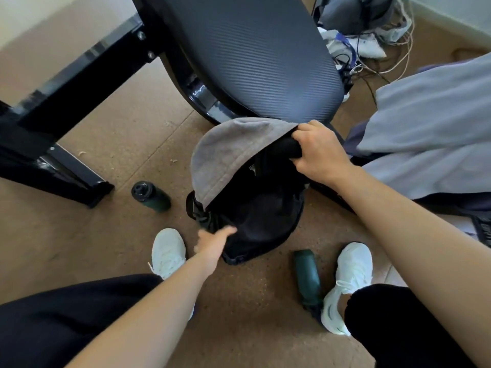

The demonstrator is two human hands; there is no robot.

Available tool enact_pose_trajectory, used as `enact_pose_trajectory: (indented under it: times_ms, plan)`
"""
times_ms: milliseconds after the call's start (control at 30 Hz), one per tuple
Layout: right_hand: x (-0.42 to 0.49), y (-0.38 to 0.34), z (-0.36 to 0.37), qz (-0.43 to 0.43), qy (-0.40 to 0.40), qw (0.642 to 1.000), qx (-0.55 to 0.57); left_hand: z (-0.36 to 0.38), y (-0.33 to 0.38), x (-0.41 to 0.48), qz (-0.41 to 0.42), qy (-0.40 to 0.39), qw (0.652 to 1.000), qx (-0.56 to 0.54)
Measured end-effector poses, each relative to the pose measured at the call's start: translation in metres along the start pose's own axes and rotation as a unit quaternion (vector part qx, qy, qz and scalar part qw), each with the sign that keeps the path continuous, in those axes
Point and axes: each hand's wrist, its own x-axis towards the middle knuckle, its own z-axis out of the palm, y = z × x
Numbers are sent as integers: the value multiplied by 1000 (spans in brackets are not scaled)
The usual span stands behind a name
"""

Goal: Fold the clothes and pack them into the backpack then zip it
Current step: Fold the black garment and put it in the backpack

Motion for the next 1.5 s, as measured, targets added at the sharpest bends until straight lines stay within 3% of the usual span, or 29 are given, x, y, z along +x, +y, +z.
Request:
enact_pose_trajectory:
  times_ms: [67, 133, 233, 400, 500, 667, 833, 1000, 1133, 1300, 1500]
  plan:
    - [1, -3, -4, 8, 1, 1000, 11, 7, -5, 4, -8, -100, 995, 13]
    - [3, -5, -12, 34, 4, 999, 16, 6, -8, 7, 38, -105, 993, 49]
    - [4, -6, -27, 59, 32, 998, 16, -2, 4, -6, 63, -120, 991, 0]
    - [3, -7, -54, 86, 86, 992, 26, -42, 53, -38, 171, 33, 982, 73]
    - [-3, 3, -60, 123, 101, 987, 10, -73, 75, -62, 200, 44, 975, 90]
    - [-28, 26, -36, 179, -12, 984, -2, -89, 80, -83, 129, -62, 969, 202]
    - [-25, 28, -37, 189, -108, 976, -22, -80, 73, -75, 161, -95, 947, 260]
    - [-40, -15, -59, 122, -233, 957, -125, -75, 66, -73, 173, -109, 949, 240]
    - [-64, -61, -40, 67, -283, 955, -66, -80, 52, -65, 190, -128, 940, 254]
    - [-70, -105, 24, 53, -204, 977, -31, -83, 40, -71, 188, -153, 929, 278]
    - [-53, -110, 85, 102, -81, 983, -130, -87, 39, -69, 187, -177, 924, 284]
